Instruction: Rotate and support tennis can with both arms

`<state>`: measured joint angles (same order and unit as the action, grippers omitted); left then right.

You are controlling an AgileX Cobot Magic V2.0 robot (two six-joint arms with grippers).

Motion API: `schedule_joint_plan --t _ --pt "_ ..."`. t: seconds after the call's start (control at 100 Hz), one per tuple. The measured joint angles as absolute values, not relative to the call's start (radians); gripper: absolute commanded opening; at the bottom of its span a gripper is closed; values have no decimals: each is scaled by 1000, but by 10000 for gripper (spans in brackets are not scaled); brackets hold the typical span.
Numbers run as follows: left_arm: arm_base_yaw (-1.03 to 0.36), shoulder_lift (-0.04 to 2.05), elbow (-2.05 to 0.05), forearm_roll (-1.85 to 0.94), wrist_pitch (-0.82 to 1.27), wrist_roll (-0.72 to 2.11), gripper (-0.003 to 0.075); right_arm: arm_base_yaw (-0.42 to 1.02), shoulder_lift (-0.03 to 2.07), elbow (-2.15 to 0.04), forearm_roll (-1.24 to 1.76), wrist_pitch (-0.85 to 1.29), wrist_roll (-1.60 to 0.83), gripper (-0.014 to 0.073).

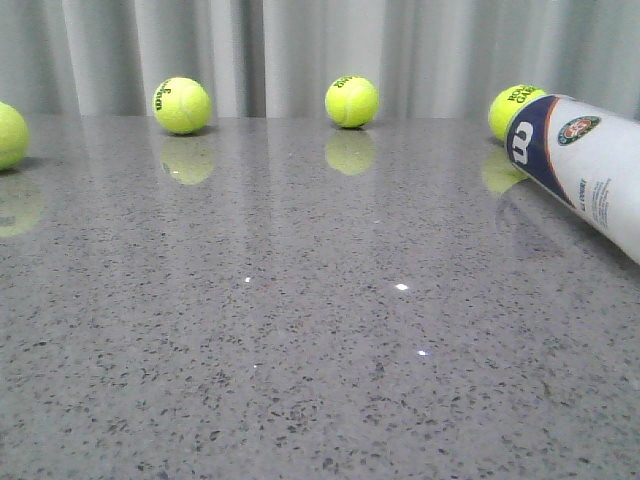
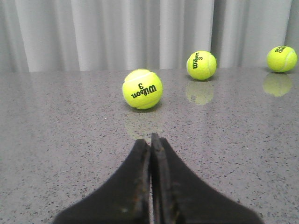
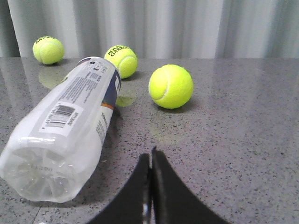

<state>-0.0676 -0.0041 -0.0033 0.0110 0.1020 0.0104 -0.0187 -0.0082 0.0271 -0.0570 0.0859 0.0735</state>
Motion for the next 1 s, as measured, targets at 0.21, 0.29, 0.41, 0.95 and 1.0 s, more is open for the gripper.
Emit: schedule_joint_plan --t 0.21,0.29,0.41,0.95,1.0 --pt "-68 -4 -3 11 102 10 -21 -19 -8 27 -57 86 73 -56" --pt "-68 -4 -3 11 102 10 -21 -19 -8 27 -57 86 73 -56" --pt "-68 -4 -3 11 102 10 -21 -19 -8 27 -57 86 73 -56" --pt "-68 -4 -3 11 102 10 -21 -19 -8 27 -65 75 72 -56" --pt "-68 -4 -3 11 102 10 -21 -19 -8 15 -72 97 67 -56"
